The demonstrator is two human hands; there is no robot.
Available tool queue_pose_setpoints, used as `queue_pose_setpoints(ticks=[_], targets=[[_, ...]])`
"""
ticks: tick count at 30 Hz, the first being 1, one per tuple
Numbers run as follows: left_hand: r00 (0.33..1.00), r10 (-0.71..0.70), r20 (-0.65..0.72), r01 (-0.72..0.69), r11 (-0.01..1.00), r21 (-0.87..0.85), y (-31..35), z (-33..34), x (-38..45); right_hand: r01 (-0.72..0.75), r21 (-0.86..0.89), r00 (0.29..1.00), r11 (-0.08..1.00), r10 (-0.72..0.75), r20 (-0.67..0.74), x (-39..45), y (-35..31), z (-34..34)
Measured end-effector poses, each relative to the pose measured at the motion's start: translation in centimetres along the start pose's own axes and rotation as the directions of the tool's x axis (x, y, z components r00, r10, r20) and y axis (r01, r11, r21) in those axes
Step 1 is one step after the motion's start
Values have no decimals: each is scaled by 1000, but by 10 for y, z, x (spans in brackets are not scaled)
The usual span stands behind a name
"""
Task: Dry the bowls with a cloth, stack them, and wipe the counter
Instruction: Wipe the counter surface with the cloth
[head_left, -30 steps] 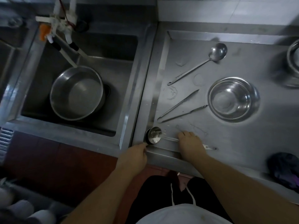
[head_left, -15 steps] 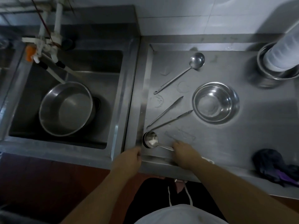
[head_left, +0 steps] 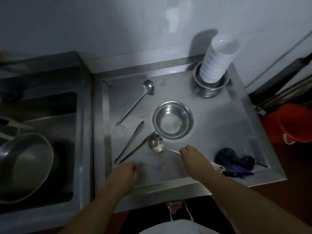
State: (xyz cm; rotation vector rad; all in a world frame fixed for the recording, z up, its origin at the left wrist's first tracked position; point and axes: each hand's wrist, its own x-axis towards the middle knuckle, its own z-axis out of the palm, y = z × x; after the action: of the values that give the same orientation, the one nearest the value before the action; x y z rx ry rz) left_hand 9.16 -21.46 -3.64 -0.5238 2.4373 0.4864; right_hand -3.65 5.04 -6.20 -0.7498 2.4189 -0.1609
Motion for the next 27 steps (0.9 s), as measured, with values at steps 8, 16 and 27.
queue_pose_setpoints(ticks=[8,16,27], targets=[[993,119,7,-119,992,50,100,-5,37,-365,-30,925,931,359,-122,8,123,-51],[994,108,32,-111,990,85,169,9,61,-420,20,898,908,418,-137,39,189,-60],[997,41,67,-47,995,87,213,22,77,-358,87,923,930,367,-119,68,220,-48]])
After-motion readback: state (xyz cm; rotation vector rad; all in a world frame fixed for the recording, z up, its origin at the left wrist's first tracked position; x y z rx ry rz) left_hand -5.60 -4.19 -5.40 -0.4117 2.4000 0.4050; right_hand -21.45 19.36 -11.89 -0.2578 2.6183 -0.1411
